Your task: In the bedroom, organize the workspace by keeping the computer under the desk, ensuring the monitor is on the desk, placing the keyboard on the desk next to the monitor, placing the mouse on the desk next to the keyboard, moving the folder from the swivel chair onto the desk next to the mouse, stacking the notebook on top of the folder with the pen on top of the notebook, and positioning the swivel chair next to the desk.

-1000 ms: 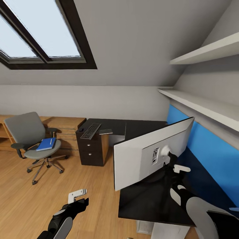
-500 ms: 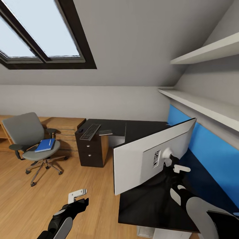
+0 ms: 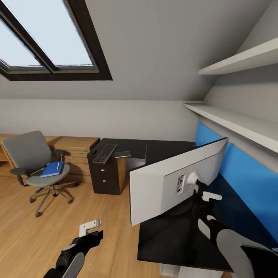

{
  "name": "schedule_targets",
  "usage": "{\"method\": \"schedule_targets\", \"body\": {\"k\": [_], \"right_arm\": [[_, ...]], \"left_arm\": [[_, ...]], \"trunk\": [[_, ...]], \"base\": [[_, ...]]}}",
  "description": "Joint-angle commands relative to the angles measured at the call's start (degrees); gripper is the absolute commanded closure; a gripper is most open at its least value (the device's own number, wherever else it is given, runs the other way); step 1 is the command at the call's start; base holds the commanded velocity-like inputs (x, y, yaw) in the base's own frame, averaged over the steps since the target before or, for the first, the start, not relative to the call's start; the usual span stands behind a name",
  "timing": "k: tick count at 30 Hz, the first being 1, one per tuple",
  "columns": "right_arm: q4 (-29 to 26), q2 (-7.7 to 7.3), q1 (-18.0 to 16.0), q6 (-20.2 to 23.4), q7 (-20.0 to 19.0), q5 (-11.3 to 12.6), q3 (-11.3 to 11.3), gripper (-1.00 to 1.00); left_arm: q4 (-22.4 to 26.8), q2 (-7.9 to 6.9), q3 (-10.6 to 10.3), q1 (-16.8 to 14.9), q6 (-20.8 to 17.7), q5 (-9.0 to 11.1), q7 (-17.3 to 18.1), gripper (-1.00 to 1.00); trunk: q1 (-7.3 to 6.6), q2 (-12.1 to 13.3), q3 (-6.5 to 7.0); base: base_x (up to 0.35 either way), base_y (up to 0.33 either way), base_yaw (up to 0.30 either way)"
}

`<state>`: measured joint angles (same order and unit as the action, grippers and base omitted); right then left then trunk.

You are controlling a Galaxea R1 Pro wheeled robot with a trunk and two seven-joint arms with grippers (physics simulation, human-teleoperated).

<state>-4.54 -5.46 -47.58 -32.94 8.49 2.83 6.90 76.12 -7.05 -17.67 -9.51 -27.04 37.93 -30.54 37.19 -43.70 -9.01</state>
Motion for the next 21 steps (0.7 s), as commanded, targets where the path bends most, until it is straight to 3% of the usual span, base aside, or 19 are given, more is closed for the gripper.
{"method": "schedule_targets", "body": {"k": [1, 21], "right_arm": [[0.1, 0.01, -0.1, -0.2, -0.2, 0.1, -0.4, 1.00], [0.1, 0.01, -0.1, -0.2, -0.2, 0.1, -0.3, 1.00]], "left_arm": [[0.1, -0.06, -0.2, -0.1, 0.0, 0.6, -0.6, -1.00], [-0.3, -0.06, -0.2, -0.1, 0.0, 0.6, -0.6, -1.00]], "trunk": [[0.02, -0.1, -0.09], [0.02, -0.1, -0.09]], "base": [[0.000, 0.000, 0.000], [0.000, 0.000, 0.000]]}}
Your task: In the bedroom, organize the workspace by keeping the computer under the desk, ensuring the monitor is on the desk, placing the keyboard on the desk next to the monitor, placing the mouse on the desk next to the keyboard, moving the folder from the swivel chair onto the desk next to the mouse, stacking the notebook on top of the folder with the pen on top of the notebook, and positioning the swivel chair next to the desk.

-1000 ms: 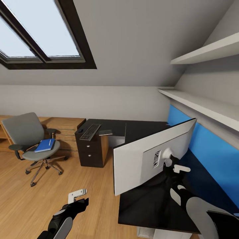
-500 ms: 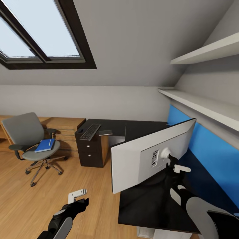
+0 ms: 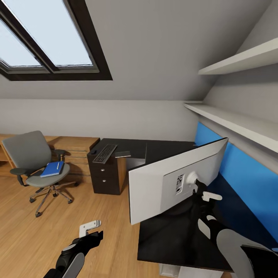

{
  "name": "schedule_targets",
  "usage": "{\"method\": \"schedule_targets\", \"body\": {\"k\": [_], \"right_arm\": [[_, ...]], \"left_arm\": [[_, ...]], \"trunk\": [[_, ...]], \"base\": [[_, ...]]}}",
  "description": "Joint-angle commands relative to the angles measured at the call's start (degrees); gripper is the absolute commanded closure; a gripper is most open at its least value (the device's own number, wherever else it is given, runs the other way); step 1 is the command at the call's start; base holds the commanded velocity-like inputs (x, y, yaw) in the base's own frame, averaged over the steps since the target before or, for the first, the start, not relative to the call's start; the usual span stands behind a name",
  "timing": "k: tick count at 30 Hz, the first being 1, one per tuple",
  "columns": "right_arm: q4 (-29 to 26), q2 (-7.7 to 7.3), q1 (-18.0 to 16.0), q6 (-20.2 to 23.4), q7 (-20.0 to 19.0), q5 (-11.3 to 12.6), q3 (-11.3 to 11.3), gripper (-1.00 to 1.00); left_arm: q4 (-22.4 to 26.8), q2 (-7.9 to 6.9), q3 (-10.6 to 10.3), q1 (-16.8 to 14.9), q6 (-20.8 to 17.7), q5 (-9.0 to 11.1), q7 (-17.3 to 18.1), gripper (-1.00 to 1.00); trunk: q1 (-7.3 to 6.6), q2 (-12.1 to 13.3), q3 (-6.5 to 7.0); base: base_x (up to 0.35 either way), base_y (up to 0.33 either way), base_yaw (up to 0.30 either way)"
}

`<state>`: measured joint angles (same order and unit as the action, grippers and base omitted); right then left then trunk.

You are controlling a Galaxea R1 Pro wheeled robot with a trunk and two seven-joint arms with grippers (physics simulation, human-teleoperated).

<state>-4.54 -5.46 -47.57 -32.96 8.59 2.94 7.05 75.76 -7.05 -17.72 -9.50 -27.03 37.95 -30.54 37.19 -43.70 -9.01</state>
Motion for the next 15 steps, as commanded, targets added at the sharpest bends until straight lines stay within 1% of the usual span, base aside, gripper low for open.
{"method": "schedule_targets", "body": {"k": [1, 15], "right_arm": [[0.1, 0.01, -0.1, -0.2, -0.3, 0.0, -0.5, 1.00], [0.1, 0.01, -0.1, -0.2, -0.3, 0.0, -0.5, 1.00]], "left_arm": [[0.1, -0.06, -0.2, -0.1, 0.0, 0.5, -0.6, -1.00], [-1.1, 0.02, -0.4, -0.1, 0.0, 0.5, -0.6, -1.00]], "trunk": [[0.02, -0.1, -0.09], [0.02, -0.1, -0.09]], "base": [[0.000, 0.000, 0.000], [0.000, -0.009, 0.000]]}}
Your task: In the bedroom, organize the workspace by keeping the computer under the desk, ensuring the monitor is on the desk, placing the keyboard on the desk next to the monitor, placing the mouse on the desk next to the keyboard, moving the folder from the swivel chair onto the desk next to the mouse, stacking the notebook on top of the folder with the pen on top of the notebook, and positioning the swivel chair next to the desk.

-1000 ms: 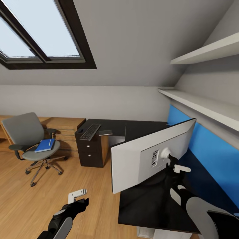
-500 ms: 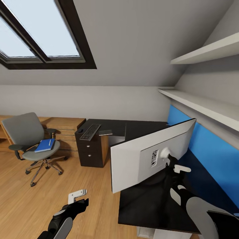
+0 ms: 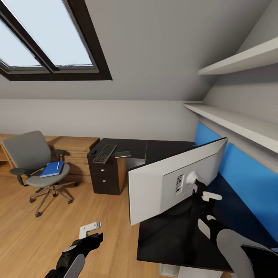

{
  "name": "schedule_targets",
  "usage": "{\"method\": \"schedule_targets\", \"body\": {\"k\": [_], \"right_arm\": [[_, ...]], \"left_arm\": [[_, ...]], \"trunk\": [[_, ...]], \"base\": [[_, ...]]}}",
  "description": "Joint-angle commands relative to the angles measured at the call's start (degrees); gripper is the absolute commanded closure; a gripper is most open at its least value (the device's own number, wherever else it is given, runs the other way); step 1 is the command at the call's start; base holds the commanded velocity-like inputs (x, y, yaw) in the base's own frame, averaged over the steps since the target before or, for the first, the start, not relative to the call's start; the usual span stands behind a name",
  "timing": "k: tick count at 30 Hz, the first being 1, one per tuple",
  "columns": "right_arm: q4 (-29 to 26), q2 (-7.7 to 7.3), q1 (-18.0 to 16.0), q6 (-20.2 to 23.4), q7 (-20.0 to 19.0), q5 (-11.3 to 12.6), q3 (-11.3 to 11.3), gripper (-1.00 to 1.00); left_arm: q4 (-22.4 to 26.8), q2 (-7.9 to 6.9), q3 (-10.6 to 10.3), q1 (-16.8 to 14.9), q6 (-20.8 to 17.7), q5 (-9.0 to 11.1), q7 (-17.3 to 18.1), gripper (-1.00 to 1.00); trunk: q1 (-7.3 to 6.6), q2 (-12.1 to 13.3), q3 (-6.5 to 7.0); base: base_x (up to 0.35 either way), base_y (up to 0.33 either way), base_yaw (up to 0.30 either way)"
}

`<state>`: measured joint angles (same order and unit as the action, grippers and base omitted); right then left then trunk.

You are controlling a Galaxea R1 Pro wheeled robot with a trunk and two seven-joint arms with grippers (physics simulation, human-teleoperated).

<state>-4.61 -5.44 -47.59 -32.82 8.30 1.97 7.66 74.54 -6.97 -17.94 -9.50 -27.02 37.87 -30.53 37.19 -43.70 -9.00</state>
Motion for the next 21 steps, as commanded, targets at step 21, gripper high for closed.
{"method": "schedule_targets", "body": {"k": [21], "right_arm": [[0.1, -0.01, 0.0, -0.3, 0.0, 0.9, -1.2, 1.00]], "left_arm": [[0.0, 0.00, -0.2, -0.1, 0.0, 0.5, -0.6, -1.00]], "trunk": [[0.02, -0.1, -0.10]], "base": [[0.053, -0.169, 0.000]]}}
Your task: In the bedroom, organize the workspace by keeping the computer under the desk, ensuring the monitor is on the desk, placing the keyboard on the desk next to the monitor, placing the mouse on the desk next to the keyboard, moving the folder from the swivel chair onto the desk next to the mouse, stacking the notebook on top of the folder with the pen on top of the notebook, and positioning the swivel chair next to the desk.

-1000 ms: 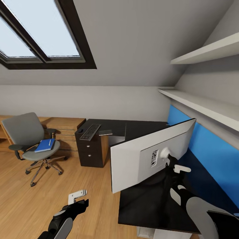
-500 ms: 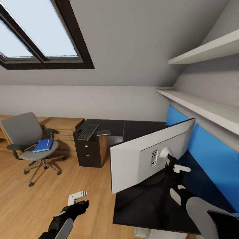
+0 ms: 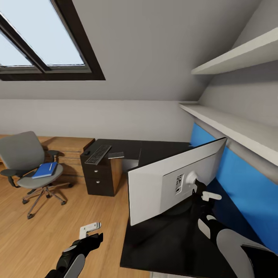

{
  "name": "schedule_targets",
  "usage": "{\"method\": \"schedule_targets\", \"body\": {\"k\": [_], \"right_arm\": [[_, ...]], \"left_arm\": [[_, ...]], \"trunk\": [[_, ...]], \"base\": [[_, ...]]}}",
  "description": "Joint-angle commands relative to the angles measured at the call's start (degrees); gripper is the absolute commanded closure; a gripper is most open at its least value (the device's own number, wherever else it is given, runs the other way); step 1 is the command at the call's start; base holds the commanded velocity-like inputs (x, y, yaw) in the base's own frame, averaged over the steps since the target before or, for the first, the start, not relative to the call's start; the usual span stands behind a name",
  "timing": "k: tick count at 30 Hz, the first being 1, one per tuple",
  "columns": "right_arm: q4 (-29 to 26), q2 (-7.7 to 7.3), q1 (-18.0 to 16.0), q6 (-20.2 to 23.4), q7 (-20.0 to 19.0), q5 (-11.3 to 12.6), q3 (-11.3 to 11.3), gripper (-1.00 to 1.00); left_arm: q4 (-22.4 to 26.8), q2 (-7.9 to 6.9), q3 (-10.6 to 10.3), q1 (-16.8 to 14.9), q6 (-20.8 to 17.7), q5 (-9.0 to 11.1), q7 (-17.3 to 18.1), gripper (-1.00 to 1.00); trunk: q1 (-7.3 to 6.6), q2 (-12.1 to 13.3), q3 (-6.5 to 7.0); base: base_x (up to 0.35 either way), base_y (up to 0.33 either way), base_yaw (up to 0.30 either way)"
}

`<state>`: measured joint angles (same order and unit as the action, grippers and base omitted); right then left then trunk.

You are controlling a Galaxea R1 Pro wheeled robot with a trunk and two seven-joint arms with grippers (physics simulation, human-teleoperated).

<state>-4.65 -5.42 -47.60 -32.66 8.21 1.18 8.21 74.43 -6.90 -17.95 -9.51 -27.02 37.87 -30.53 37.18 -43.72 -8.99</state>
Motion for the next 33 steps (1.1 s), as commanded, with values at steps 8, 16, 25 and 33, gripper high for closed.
{"method": "schedule_targets", "body": {"k": [8, 16, 25, 33], "right_arm": [[0.2, -0.03, 0.0, -0.5, 0.1, 1.7, -1.7, 1.00], [0.2, -0.03, 0.0, -0.5, 0.1, 1.7, -1.7, 1.00], [0.2, -0.03, 0.0, -0.5, 0.1, 1.7, -1.7, 1.00], [0.2, -0.03, 0.0, -0.5, 0.1, 1.6, -1.7, 1.00]], "left_arm": [[0.1, -0.08, -0.1, -0.1, 0.0, 0.5, -0.6, -1.00], [0.1, -0.07, -0.1, -0.1, 0.8, 0.5, -0.5, -1.00], [0.1, -0.07, -0.1, -0.1, 1.0, 0.5, -0.5, -1.00], [0.1, -0.13, -0.1, -0.1, 1.0, 0.5, -0.5, -1.00]], "trunk": [[0.03, -0.1, -0.10], [0.03, -0.1, -0.10], [0.03, -0.1, -0.10], [0.03, -0.1, -0.10]], "base": [[0.059, -0.015, 0.000], [0.212, -0.001, 0.000], [0.225, 0.000, 0.000], [0.086, 0.000, 0.000]]}}
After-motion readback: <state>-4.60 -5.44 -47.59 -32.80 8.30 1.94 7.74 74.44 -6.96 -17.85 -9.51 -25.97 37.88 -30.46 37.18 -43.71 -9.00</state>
